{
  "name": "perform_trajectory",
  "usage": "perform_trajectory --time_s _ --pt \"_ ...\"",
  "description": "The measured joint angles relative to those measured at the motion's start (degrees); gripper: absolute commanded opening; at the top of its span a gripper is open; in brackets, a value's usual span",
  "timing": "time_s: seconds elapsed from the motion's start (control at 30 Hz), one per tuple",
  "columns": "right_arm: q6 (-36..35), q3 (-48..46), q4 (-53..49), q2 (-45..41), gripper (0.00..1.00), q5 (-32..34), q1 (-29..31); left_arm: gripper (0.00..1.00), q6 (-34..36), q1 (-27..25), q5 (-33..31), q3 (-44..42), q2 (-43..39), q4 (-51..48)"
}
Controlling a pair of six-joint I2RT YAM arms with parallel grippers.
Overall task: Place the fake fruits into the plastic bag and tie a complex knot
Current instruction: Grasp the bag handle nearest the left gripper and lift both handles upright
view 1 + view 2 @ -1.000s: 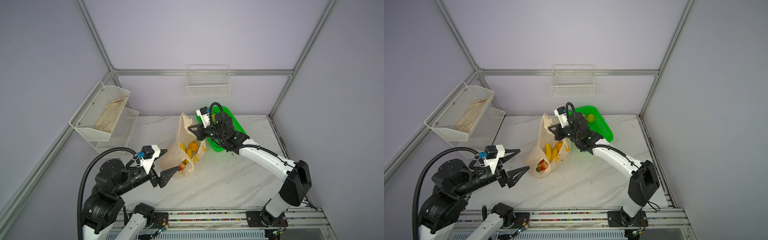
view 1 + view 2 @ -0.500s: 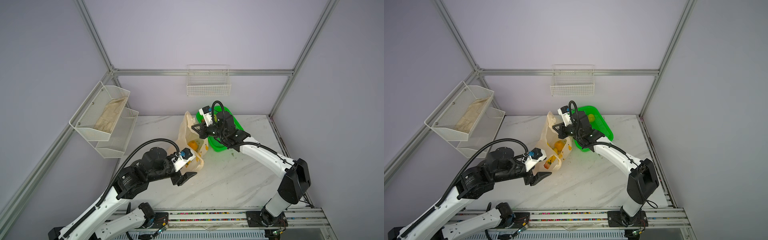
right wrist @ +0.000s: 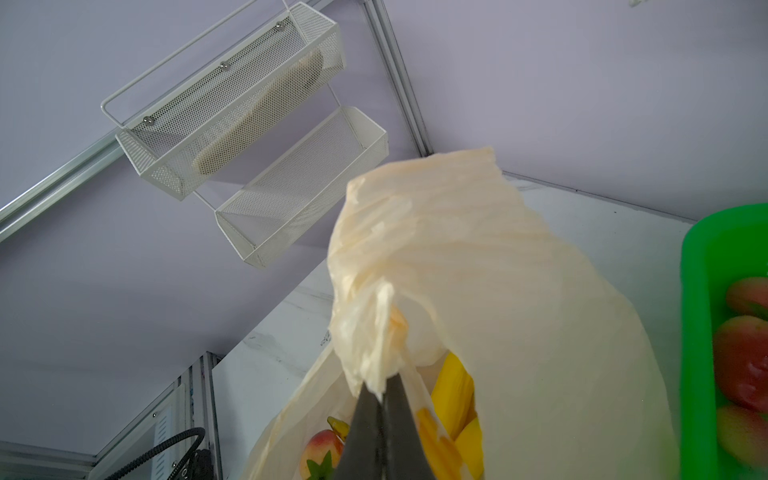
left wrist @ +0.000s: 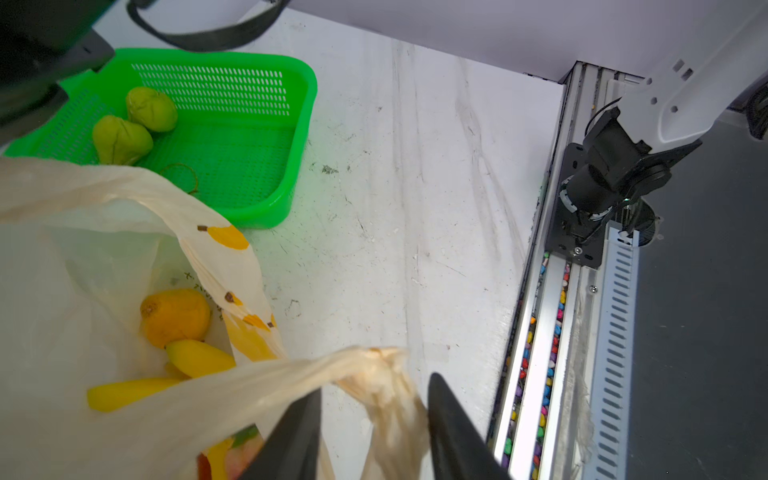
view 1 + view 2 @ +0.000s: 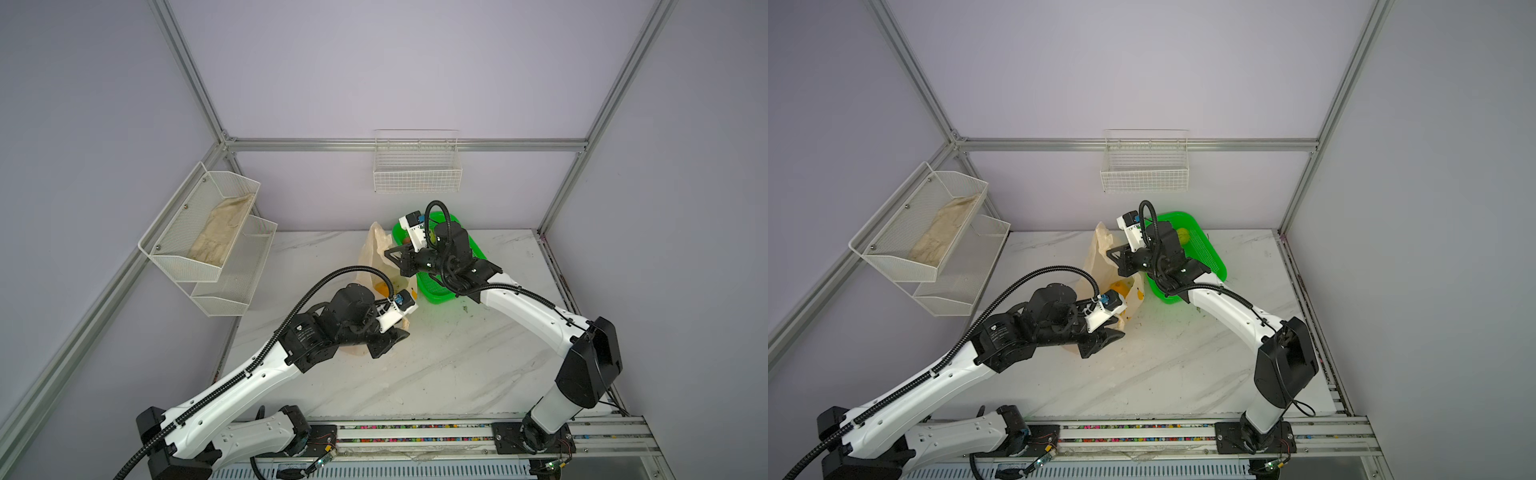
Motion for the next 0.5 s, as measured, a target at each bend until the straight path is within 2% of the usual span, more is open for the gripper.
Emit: perform_trajectory --time_s 0.13,0.2,0.37,0.5 --pt "0.0 -1.0 -0.1 -1.5 0.0 1.1 -0.7 0.09 -1.9 -0.2 -0.5 -1.2 -1.1 4.2" --pt "0.2 -1.7 -0.2 -3.3 0.0 2.3 -1.6 0.01 -4.0 -0.2 -3.0 -1.7 -3.5 6.3" --pt "0.7 -3.5 -1.0 -10.9 0.0 6.7 -4.2 0.0 -7.3 1.0 -14.1 -1.9 -13.7 11.6" --pt "1.5 -4.4 -1.0 -19.0 0.0 10.5 -4.7 0.0 -9.6 7.5 -21.1 -0.3 -16.5 12.9"
